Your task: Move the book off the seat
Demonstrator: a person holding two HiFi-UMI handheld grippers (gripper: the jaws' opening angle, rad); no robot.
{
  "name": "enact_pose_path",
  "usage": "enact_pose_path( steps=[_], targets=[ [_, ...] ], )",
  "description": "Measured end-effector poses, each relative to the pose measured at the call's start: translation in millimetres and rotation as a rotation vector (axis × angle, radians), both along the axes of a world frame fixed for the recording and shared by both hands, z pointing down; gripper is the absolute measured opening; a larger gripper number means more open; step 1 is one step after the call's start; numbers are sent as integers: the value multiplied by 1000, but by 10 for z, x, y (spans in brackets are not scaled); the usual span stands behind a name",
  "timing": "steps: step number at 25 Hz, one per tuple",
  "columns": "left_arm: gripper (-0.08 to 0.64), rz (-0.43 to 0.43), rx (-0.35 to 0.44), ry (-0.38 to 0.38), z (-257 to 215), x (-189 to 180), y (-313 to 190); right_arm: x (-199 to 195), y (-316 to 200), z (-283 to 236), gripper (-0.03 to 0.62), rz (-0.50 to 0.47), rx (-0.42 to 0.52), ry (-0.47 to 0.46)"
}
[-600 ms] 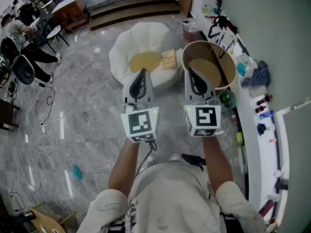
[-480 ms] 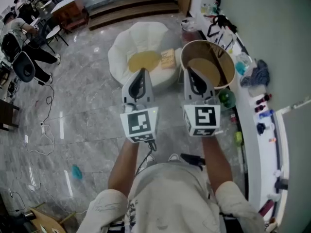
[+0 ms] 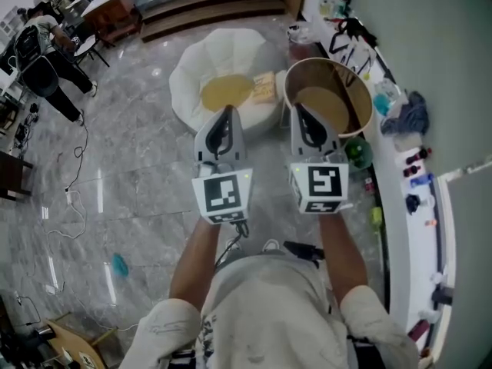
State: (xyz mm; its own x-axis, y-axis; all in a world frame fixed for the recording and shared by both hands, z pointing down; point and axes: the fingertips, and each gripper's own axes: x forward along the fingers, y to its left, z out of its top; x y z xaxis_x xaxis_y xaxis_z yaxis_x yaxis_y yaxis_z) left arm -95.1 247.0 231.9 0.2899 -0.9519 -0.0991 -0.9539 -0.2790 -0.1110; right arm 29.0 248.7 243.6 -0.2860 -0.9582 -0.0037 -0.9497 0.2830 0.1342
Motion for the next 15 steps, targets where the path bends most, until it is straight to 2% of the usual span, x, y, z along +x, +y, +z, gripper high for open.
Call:
enact_pose_path(
  steps=[8, 15],
  targets=[
    [2, -18, -12, 5, 133, 140, -120, 140, -180, 172, 3, -22, -26, -34],
    [2, -12, -21, 18, 202, -10, -585, -25, -623, 221, 3, -19, -17, -22]
  ],
)
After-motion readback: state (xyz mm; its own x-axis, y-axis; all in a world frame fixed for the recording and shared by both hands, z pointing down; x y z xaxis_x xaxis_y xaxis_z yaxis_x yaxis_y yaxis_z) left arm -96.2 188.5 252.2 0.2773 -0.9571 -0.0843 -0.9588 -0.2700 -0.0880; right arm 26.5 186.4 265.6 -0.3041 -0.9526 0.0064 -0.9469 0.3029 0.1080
